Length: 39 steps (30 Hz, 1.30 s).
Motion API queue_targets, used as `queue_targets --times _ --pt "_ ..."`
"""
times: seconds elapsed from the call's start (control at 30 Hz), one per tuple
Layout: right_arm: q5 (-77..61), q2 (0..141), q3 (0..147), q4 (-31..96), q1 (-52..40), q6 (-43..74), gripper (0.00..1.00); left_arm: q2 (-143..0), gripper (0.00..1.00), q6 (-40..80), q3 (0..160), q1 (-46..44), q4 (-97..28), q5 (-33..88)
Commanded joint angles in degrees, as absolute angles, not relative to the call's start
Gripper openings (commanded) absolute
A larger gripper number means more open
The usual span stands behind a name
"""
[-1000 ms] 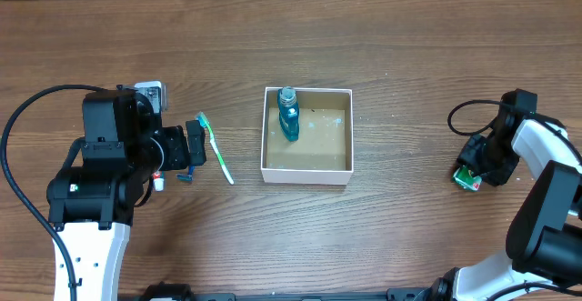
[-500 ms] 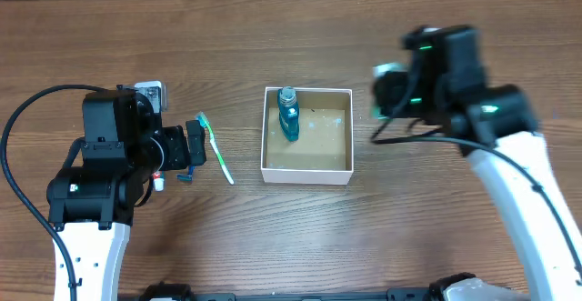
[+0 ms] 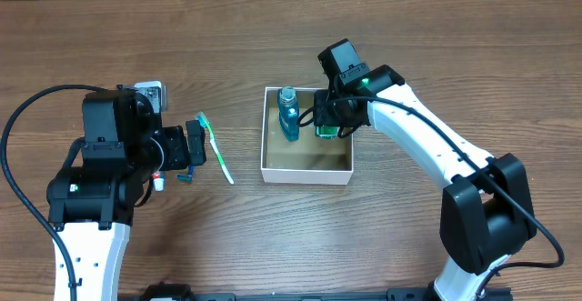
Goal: Pack container
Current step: 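Place the soap bar in the box beside the bottle with right gripper, then grasp the green toothbrush with the left gripper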
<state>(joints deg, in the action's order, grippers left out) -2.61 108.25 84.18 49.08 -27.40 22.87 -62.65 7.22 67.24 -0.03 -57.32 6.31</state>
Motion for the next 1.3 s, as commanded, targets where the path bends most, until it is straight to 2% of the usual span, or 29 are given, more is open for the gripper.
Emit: queue_targets --times 0.0,0.03,0.07,0.2,0.37,0.53,0.57,0.6,0.77,0.9,0.97,1.07,1.17,1.27 --pt "-2.7 108.6 84.7 48.8 -27.3 23.4 0.41 -62.6 1.0 7.7 68.5 -0.4 -57.2 7.1" --pt "-2.7 108.6 84.7 48.8 -27.3 23.4 0.51 -62.6 1.0 7.7 68.5 -0.4 -57.2 7.1" --pt "-2.7 108.6 84.7 48.9 -27.3 23.4 0.56 -62.6 1.0 7.7 68.5 -0.4 -57.2 7.1" --pt "-2.7 108.6 84.7 48.9 -27.3 23.4 0.66 -62.6 1.0 7.7 68.5 -0.4 -57.2 7.1" --pt "-2.4 107.5 85.6 50.3 -27.7 23.4 0.64 -62.6 1.0 7.7 68.5 -0.4 -57.3 7.1" --pt "5.9 94.6 93.9 54.9 -27.4 24.2 0.64 -62.6 1.0 7.7 68.5 -0.4 -57.7 7.1" --pt "7.9 91.5 94.2 54.5 -26.4 24.4 0.68 -62.6 1.0 7.7 68.5 -0.4 -58.0 7.0" --pt "9.6 88.5 94.2 54.3 -24.8 25.1 1.0 -62.6 1.0 7.7 68.5 -0.4 -58.2 7.0" --pt "8.8 81.0 94.2 69.8 -5.0 25.4 1.0 -62.6 1.0 6.5 68.6 -0.6 -59.4 6.2" --pt "2.5 79.5 93.1 77.9 6.4 20.9 1.0 -63.4 1.0 15.1 73.8 -8.0 -68.0 -2.3" --pt "2.5 79.5 90.2 79.5 7.2 20.7 1.0 -67.3 1.0 20.5 78.2 -11.7 -71.2 -0.6" --pt "2.4 79.5 81.6 76.5 7.2 19.5 1.0 -77.6 1.0 22.8 79.0 -12.3 -71.3 2.9" --pt "0.6 79.5 73.5 72.2 7.2 19.5 1.0 -91.3 1.0 25.5 79.0 -12.4 -67.9 4.6" --pt "0.3 79.6 72.4 71.8 7.2 19.4 1.0 -100.1 1.0 26.6 79.0 -12.4 -63.7 7.3"
